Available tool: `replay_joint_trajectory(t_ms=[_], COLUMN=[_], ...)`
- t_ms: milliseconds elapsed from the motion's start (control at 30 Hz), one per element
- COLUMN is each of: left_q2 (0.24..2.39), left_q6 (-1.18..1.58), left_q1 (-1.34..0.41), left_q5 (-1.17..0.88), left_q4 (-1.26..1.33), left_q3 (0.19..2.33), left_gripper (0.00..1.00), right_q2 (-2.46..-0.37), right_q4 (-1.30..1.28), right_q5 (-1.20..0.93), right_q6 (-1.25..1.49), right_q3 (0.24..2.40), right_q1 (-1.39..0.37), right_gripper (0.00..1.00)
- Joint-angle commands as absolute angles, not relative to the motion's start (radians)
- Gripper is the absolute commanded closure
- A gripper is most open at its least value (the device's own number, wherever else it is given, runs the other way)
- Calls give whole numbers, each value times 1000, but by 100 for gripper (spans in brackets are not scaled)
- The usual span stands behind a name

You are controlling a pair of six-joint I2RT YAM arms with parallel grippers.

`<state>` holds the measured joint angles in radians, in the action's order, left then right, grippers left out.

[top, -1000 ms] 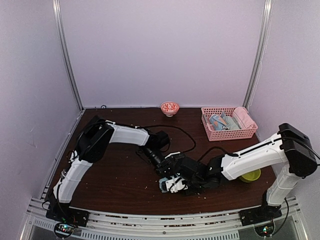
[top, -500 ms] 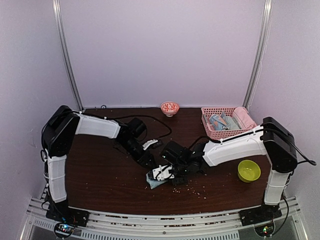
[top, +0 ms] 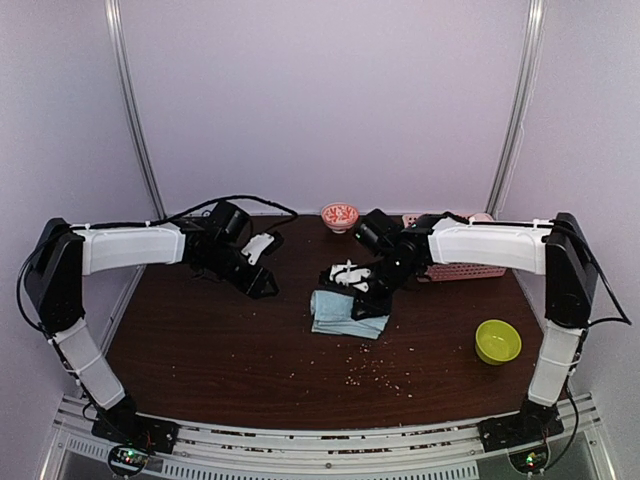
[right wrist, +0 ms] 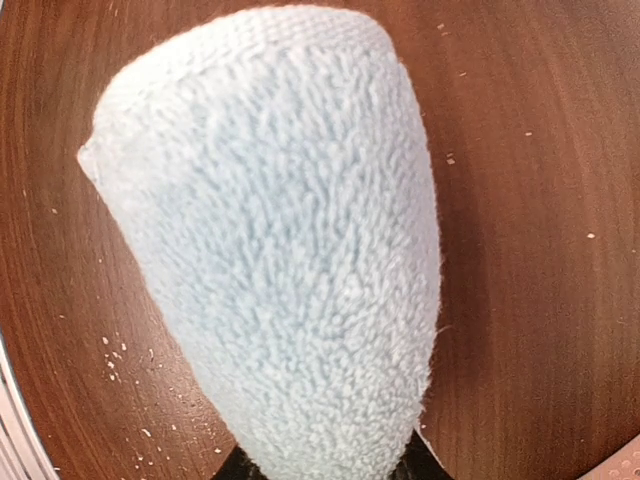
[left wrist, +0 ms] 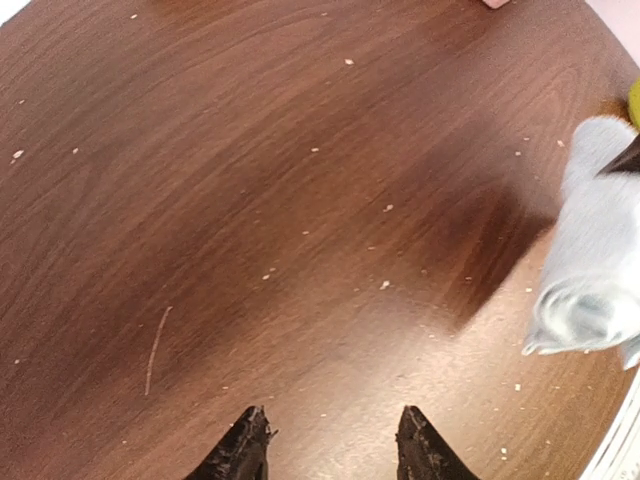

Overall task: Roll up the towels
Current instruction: Pick up the towel from the center of the board, then place the towel in the bin.

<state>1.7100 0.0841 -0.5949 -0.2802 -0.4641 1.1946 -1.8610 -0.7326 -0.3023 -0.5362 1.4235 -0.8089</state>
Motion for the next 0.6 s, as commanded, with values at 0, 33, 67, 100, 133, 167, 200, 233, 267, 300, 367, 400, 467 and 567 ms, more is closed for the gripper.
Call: replay_joint_trajectory(t_ms=[0,33,67,100,133,167,200,233,267,300,367,400,467,567], left_q2=[1704,1703,1702,1700,1700,1700,1701,1702,1704,1704,1706,1706,1705,1707], left_q6=[48,46,42,43,41,41,40,41,40,40,39,39,38,38], left_q1=[-582,-580,-580,-576,-574,-572,-571,-570,-570,-569,-570,-570,-569,-569], left_q5=[-222,-225,-226,-228,-231,-237,-240,-244,-249,-254,-259,-263,-263,-271], left_q4=[-444,-440,-434,-427,-419,-415,-411,-408,-406,-405,-401,-399,-397,-393], left_q3=[1169,1163,1158,1154,1146,1143,1141,1138,1136,1134,1130,1127,1122,1117], left_gripper=[56,56,56,56,56,56,56,56,56,57,57,57,57,57], right_q2=[-1849,-1851,-1852,-1854,-1854,-1856,-1855,-1852,-1844,-1833,-1826,-1824,-1811,-1810], right_q4=[-805,-812,-815,-813,-808,-799,-790,-774,-746,-719,-674,-656,-601,-548], right_q5=[-400,-415,-432,-444,-447,-431,-408,-381,-355,-331,-258,-213,-116,30], right_q6=[-455,-443,-428,-410,-391,-370,-350,-328,-303,-272,-220,-195,-139,-90], right_q3=[1538,1562,1587,1611,1641,1662,1681,1693,1699,1703,1719,1725,1720,1716], right_q1=[-721,-693,-666,-633,-603,-575,-546,-522,-494,-466,-414,-393,-346,-309], right_gripper=[99,99,100,100,100,100,100,100,100,100,100,100,100,100])
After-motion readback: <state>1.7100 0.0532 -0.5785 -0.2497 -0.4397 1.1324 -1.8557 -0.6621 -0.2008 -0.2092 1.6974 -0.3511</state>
